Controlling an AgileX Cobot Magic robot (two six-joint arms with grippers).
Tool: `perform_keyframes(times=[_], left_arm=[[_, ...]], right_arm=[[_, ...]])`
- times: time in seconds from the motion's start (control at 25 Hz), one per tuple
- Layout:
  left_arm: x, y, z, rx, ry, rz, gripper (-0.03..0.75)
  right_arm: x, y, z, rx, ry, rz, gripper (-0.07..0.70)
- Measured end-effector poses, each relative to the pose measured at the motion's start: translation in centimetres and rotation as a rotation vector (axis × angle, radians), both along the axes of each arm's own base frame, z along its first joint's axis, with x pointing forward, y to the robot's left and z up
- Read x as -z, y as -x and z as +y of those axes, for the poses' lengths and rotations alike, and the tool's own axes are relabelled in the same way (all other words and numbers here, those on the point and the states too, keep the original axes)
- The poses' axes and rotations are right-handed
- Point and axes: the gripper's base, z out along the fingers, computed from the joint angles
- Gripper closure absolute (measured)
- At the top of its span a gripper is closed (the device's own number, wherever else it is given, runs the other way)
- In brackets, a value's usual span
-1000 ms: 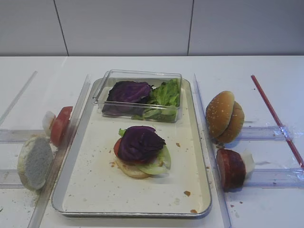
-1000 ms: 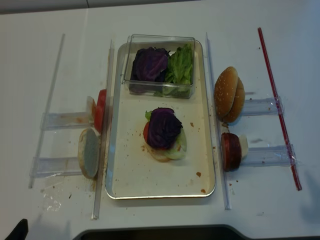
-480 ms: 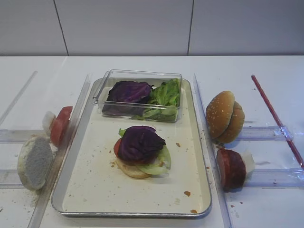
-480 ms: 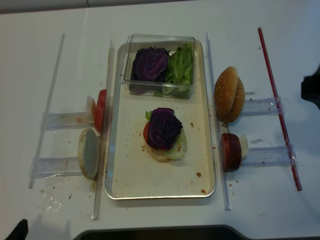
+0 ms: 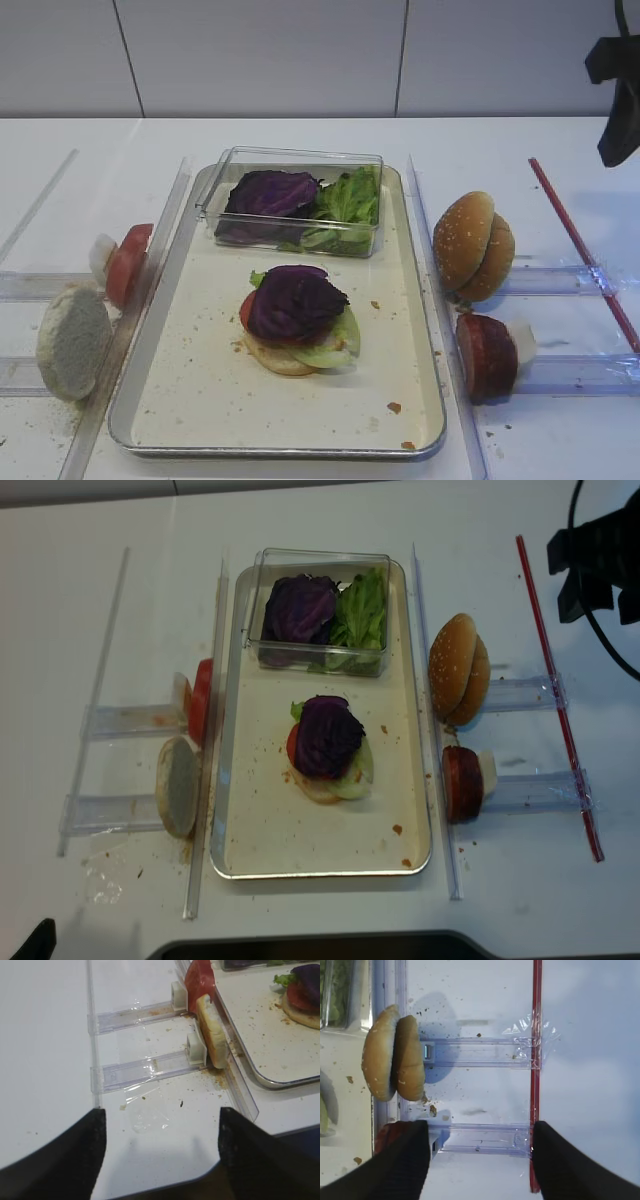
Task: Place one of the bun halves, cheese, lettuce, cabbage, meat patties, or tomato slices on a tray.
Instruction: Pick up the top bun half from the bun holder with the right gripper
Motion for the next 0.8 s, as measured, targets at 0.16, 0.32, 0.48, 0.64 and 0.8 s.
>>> perform_keyframes(times=[0.16, 0.32, 0.48, 0.64, 0.8], left_arm=[[0.0, 0.0, 0.0, 0.0, 0.0, 0.0, 0.277], [0.0, 0.0, 0.0, 0.0, 0.0, 0.0, 0.277], [0.0, 0.0, 0.0, 0.0, 0.0, 0.0, 0.277], [0.0, 0.0, 0.0, 0.0, 0.0, 0.0, 0.277], [0.0, 0.0, 0.0, 0.0, 0.0, 0.0, 0.277]], right_arm=[[-0.1, -1.4, 0.2, 0.02, -0.006, 0.016, 0.178], [-0.2, -2.0, 0.2, 0.04, -0.012, 0.02, 0.178], [-0.2, -2.3, 0.3, 0.065, -0.025, 0.022, 0.178], [0.0, -2.4, 0.8, 0.08, -0.085, 0.046, 0.178], [0.9, -3.1, 1.7, 0.084, -0.175, 0.095, 0.178]])
